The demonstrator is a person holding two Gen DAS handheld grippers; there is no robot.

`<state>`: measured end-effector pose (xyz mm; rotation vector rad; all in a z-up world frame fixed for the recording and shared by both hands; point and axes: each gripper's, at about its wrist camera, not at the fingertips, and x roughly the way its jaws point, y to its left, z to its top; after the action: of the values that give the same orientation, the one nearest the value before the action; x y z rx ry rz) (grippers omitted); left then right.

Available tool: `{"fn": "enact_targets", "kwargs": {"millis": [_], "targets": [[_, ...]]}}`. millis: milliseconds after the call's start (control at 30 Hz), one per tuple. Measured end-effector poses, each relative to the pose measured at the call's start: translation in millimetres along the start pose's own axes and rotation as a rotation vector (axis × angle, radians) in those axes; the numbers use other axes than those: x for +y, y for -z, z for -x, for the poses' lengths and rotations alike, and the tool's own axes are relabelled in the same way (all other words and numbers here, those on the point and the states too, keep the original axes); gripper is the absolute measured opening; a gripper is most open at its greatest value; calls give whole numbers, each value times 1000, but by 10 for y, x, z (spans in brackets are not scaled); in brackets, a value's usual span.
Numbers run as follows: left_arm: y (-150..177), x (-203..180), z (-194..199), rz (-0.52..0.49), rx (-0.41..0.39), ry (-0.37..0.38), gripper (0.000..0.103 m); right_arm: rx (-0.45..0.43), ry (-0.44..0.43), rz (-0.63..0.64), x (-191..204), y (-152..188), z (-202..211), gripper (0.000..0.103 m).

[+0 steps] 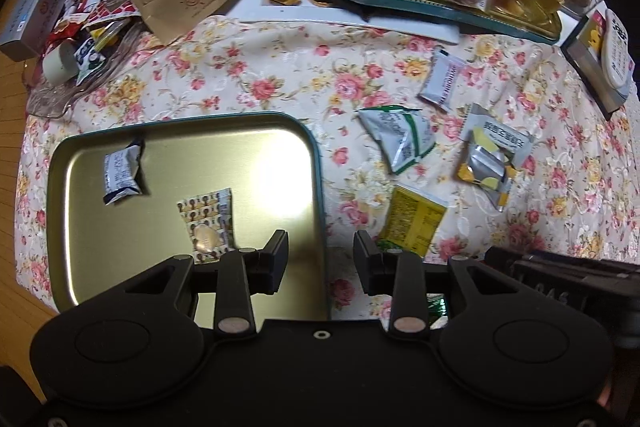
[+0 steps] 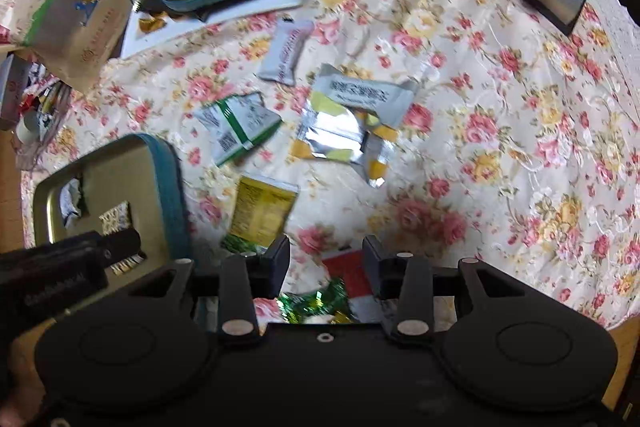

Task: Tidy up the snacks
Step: 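Move the right tool toward the gold-wrapped candy beside the red packet, then close the right tool on the gold-wrapped candy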

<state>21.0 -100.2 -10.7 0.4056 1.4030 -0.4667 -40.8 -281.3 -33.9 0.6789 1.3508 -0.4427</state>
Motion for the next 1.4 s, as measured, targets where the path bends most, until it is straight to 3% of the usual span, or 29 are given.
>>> {"fn": "enact_targets", "kwargs": {"millis": [333, 500, 733, 800, 933, 1067, 1233, 1400], "targets": [[-14, -304, 11, -45, 0, 18, 44, 112, 9, 49, -128, 272, -227, 43], [-41, -323, -30, -26, 8, 4, 44, 188, -49, 79, -107, 401, -270, 38], [-66, -305, -32, -5, 9, 3, 44, 385, -166, 60, -20, 562, -594, 28], [-77, -296, -28, 0, 7, 6, 44, 362, -128, 50, 11, 572, -658, 27], [-85, -267, -25, 11, 8, 5, 44, 218, -10, 66, 17, 455, -637, 26], [-79, -242, -11, 13, 6, 11, 44, 135, -13, 0, -75, 309, -568, 26], [-71, -235, 12, 10, 1, 13, 44, -18, 79, -11, -185, 165, -497, 26], [-77, -222, 17, 14, 0, 13, 44, -68, 79, -123, -411, 41, -400, 27]]}}
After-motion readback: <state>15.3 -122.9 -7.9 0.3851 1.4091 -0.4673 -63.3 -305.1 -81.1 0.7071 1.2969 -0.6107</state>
